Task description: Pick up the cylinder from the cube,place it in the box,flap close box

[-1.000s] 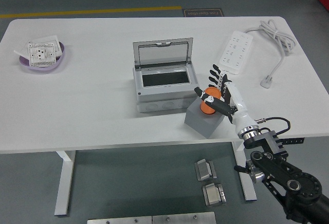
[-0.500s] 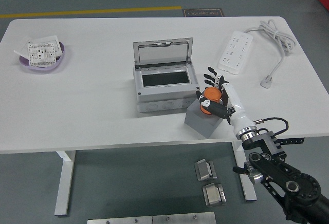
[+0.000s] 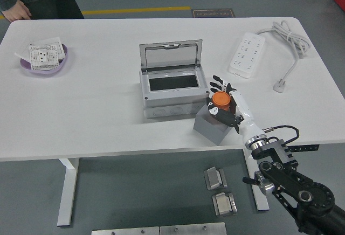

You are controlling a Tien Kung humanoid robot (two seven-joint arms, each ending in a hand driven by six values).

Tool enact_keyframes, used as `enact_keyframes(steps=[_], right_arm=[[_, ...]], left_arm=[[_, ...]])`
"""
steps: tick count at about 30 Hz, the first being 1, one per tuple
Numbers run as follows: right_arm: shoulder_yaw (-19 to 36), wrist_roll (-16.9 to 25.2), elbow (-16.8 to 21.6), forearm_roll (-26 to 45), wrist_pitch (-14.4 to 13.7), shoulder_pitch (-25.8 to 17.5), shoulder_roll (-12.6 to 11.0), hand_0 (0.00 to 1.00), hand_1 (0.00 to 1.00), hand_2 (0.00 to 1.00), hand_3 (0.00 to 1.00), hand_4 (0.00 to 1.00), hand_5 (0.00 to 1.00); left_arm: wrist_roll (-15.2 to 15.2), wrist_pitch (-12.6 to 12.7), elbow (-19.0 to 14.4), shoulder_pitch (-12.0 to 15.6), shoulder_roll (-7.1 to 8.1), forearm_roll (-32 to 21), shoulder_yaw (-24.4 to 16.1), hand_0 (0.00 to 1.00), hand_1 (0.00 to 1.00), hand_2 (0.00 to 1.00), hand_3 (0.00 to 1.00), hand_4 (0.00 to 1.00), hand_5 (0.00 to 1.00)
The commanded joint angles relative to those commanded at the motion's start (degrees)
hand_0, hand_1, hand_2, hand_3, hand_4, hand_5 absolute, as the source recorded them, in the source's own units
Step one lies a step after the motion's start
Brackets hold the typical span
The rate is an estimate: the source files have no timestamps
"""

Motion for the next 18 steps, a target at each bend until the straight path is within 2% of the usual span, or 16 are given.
enact_keyframes(steps=[5,6,11,12,17,18], right_arm=[[-0.1,-0.1,0.0,1.0,0.8,0.0,-0.1,0.788,0.82,0.809,0.862,0.539,0.002],[-0.1,-0.1,0.0,1.2,0.9,0.0,-0.1,0.779,0.777,0.703,0.762,0.374,0.002],[-0.1,0.0,0.1,2.4,1.3,0.1,-0.2,0.779,0.777,0.703,0.762,0.374,0.002],[-0.2,0.0,0.1,2.7,1.3,0.1,-0.3,0.787,0.744,0.663,0.662,0.194,0.027],[-0.2,-0.1,0.4,4.4,1.5,0.2,-0.6,0.787,0.744,0.663,0.662,0.194,0.027],[-0.2,-0.1,0.4,4.7,1.5,0.3,-0.6,0.796,0.703,0.612,0.554,0.151,0.002]], left_arm=[[0.0,0.0,0.0,0.0,-0.01,-0.1,0.1,0.727,0.726,0.599,0.793,0.789,0.359],[0.0,0.0,0.0,0.1,-0.01,-0.1,0.1,0.727,0.725,0.598,0.793,0.788,0.355],[0.0,0.0,0.0,0.1,-0.01,-0.1,0.1,0.727,0.725,0.598,0.793,0.788,0.355],[0.0,0.0,0.0,0.1,-0.01,-0.1,0.0,0.727,0.726,0.598,0.793,0.788,0.353],[-0.1,0.0,0.0,0.1,0.0,-0.1,0.1,0.727,0.726,0.598,0.793,0.788,0.353],[-0.1,0.0,0.0,0.1,-0.01,-0.1,0.1,0.727,0.725,0.597,0.793,0.789,0.353]])
